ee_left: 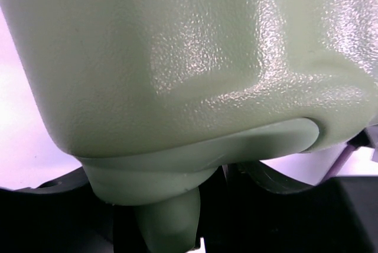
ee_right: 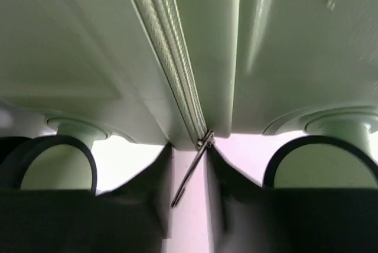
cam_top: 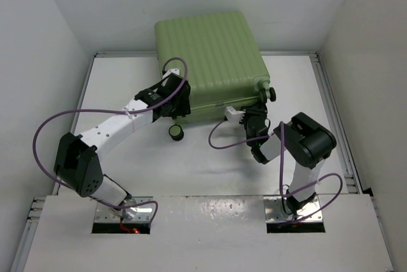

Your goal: Pack the luggage

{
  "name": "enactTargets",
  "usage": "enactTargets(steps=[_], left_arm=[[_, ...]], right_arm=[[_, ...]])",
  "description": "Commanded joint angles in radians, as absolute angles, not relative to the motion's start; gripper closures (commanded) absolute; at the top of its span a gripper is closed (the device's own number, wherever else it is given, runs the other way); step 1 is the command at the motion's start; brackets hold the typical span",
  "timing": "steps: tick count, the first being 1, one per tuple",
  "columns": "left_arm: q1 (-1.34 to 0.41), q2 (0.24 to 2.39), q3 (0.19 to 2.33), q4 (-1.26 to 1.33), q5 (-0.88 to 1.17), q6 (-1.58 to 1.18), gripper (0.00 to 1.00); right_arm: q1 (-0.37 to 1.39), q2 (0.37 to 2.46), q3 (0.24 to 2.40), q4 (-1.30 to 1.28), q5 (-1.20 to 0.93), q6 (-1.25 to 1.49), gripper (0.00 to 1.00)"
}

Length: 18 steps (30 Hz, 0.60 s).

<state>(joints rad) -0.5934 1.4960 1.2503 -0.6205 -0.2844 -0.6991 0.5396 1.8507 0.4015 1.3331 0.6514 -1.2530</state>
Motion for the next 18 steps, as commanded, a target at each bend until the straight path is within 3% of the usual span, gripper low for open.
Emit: enactTargets(steps=[1, 2, 5, 13, 18], left_arm=[[-0.569, 1.543, 1.246, -0.592, -0.272, -0.661, 0.51], [-0.569, 1.543, 1.236, -0.592, -0.272, -0.661, 0.51], [-0.56, 1.534, 1.236, -0.592, -0.272, -0.661, 0.51], [-0.54, 1.534, 1.218, -0.592, -0.253, -0.67, 0.51], [-0.54, 1.534, 1.218, -0.592, -0.253, -0.68, 0.51]], right_arm=[[0.503, 1.842, 0.433, 1.628, 0.624, -1.21, 0.81], [0.502, 1.838, 0.433, 1.629, 0.624, -1.191, 0.92], [0.492, 1.8, 0.408, 1.626, 0.629, -1.151, 1.0], [0.46, 1.709, 0.236, 1.599, 0.578, -0.957, 1.0], [0.382, 1.616, 0.233, 1.342, 0.572, -0.708, 1.0]])
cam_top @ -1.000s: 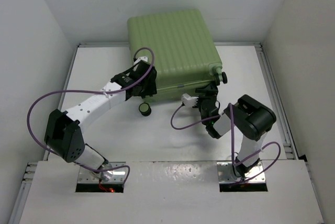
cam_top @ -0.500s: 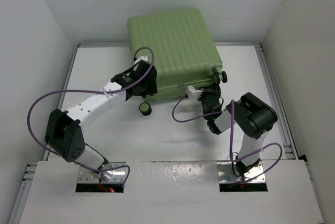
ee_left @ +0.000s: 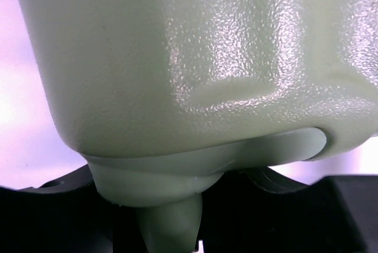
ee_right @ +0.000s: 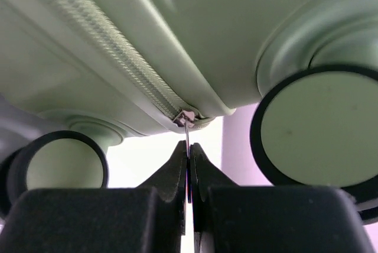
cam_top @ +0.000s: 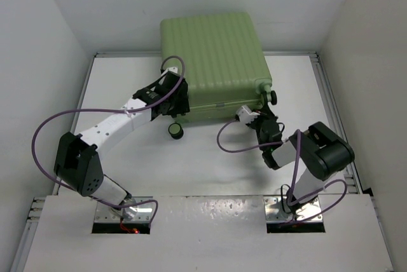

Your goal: Pack the luggage

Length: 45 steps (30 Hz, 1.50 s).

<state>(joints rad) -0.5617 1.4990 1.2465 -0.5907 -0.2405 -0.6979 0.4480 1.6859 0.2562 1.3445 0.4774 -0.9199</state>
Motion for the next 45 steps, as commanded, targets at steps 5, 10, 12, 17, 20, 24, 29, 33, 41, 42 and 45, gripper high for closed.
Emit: enactTargets(steps=[5, 10, 12, 17, 20, 24, 29, 33, 41, 42, 45], left_arm=[[-0.531, 1.534, 1.218, -0.592, -0.232, -0.669, 0.51], [-0.511, 1.534, 1.2, -0.592, -0.212, -0.669, 0.53], [-0.511, 1.534, 1.2, -0.592, -0.212, -0.658, 0.54], [-0.511, 1.552, 1.2, -0.592, -0.268, -0.658, 0.61], [-0.47, 1.572, 1.189, -0.61, -0.268, -0.658, 0.64], [-0.43, 1.582, 1.164, -0.62, -0.259, -0.658, 0.76], [-0.4, 1.582, 1.128, -0.62, -0.27, -0.658, 0.94], [-0.371, 1.572, 1.101, -0.62, -0.304, -0.637, 1.0], [-0.281, 1.581, 1.103, -0.661, -0.37, -0.522, 1.0], [-0.266, 1.582, 1.103, -0.661, -0.383, -0.497, 1.0], [-0.25, 1.591, 1.112, -0.673, -0.405, -0.459, 1.0]], right_arm=[[0.339, 1.575, 0.27, 1.23, 0.589, -0.519, 1.0], [0.302, 1.505, 0.264, 1.065, 0.569, -0.324, 1.0], [0.233, 1.398, 0.317, 0.856, 0.459, -0.118, 1.0], [0.126, 1.315, 0.374, 0.517, 0.25, 0.119, 1.0], [0.103, 1.299, 0.368, 0.506, 0.219, 0.155, 1.0], [0.039, 1.299, 0.353, 0.482, 0.169, 0.205, 1.0], [-0.037, 1.333, 0.379, 0.436, 0.121, 0.284, 1.0], [-0.074, 1.321, 0.373, 0.434, 0.106, 0.313, 1.0], [-0.143, 1.295, 0.37, 0.472, 0.062, 0.227, 1.0], [-0.155, 1.304, 0.373, 0.482, 0.046, 0.219, 1.0], [-0.192, 1.322, 0.391, 0.511, 0.015, 0.206, 1.0]])
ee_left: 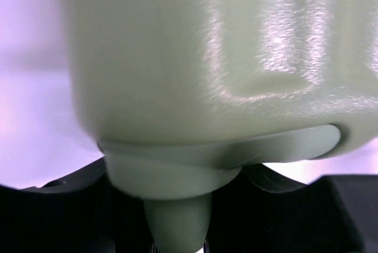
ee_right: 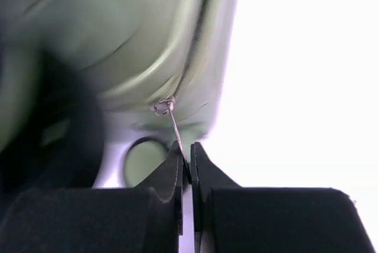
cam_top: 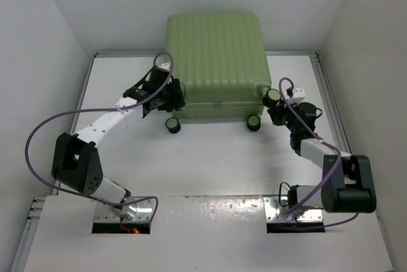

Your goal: Pack the luggage

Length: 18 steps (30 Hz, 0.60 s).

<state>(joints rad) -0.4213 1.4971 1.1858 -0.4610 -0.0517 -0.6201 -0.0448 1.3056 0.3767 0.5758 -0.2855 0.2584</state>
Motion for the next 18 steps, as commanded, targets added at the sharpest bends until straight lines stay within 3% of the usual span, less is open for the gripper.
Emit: enactTargets(steps=[1, 9, 18], left_arm=[[-0.233, 1.591, 1.112, -0.673, -0.419, -0.45, 1.0], [-0.17, 1.591, 1.112, -0.585, -0.459, -0.286, 1.0], [-0.077, 1.651, 1.085, -0.397, -0.509, -0.115, 1.0]], right_arm=[[-0.201, 1.342, 0.403, 0.521, 0.008, 0.201, 1.0], [-0.238, 1.454, 0.508, 0.581, -0.084, 0.21, 1.0], [-0.207, 1.649, 0.693, 0.663, -0.049, 0.224, 1.0]])
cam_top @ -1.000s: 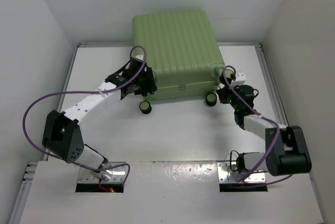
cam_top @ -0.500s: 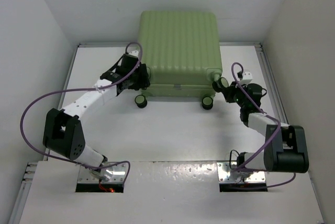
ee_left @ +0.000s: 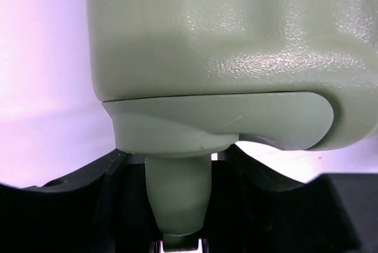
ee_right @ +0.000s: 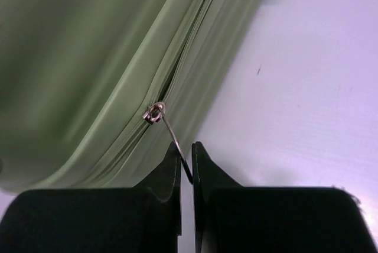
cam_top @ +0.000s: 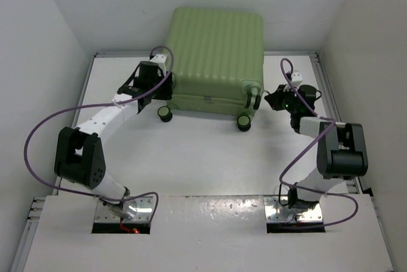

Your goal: Pack the luggage

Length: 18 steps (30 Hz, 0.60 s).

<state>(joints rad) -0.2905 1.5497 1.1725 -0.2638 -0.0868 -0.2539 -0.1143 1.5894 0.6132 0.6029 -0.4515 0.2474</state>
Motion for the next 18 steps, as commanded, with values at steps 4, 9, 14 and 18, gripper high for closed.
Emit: enactTargets(steps=[4, 9, 14, 18], left_arm=[[-0.055, 1.669, 1.075, -0.313, -0.5, -0.069, 1.0], [-0.055, 1.692, 1.075, -0.256, -0.465, -0.032, 1.0], [-0.055, 1.744, 1.097, -0.219, -0.454, -0.021, 1.0], [-0.055, 1.753, 1.097, -0.169, -0.434, 0.009, 1.0]], right_arm=[[-0.198, 1.729, 0.779, 0.689, -0.029, 0.224, 1.0], [-0.181, 1.85, 0.909, 0.695, -0.003, 0.222, 1.0], [-0.166, 2.015, 1.109, 0.689, 0.083, 0.219, 1.0], [-0.149, 2.144, 1.276, 0.684, 0.13, 0.222, 1.0]])
